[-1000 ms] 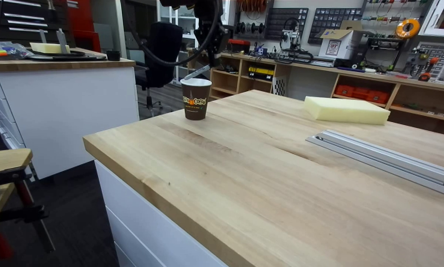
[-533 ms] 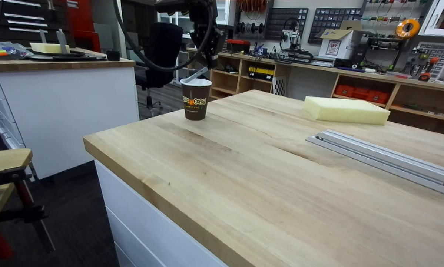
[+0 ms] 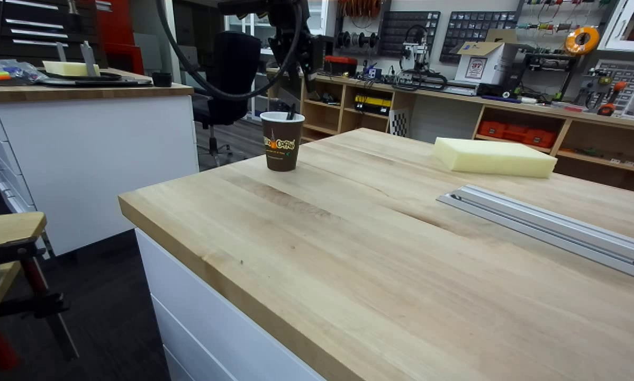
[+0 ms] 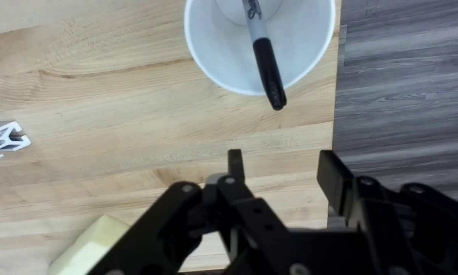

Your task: Put the marker in the cup

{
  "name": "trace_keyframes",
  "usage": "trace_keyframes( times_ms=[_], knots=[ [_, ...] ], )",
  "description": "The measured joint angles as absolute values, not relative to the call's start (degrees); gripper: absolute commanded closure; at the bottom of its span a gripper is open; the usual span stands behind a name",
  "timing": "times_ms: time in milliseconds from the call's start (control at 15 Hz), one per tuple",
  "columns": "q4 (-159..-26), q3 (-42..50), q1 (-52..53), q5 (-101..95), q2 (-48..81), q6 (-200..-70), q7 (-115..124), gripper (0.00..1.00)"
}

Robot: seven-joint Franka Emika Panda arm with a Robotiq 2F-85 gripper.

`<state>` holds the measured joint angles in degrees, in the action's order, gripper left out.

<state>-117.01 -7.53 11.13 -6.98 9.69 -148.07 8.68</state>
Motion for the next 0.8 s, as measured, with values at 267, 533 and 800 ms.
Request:
trace_keyframes(
  times_ms=[267,533,800],
  knots=[
    [-117.9,-7.5,11.1,-5.9,6.7,-145.3,9.9,0.0],
    [-119.2,-7.5,10.8,-5.9,1.1,-134.8,12.2,0.0],
    [-121.5,-7.5,10.0,-5.9,-4.6,-129.1,12.6,0.0]
  ],
)
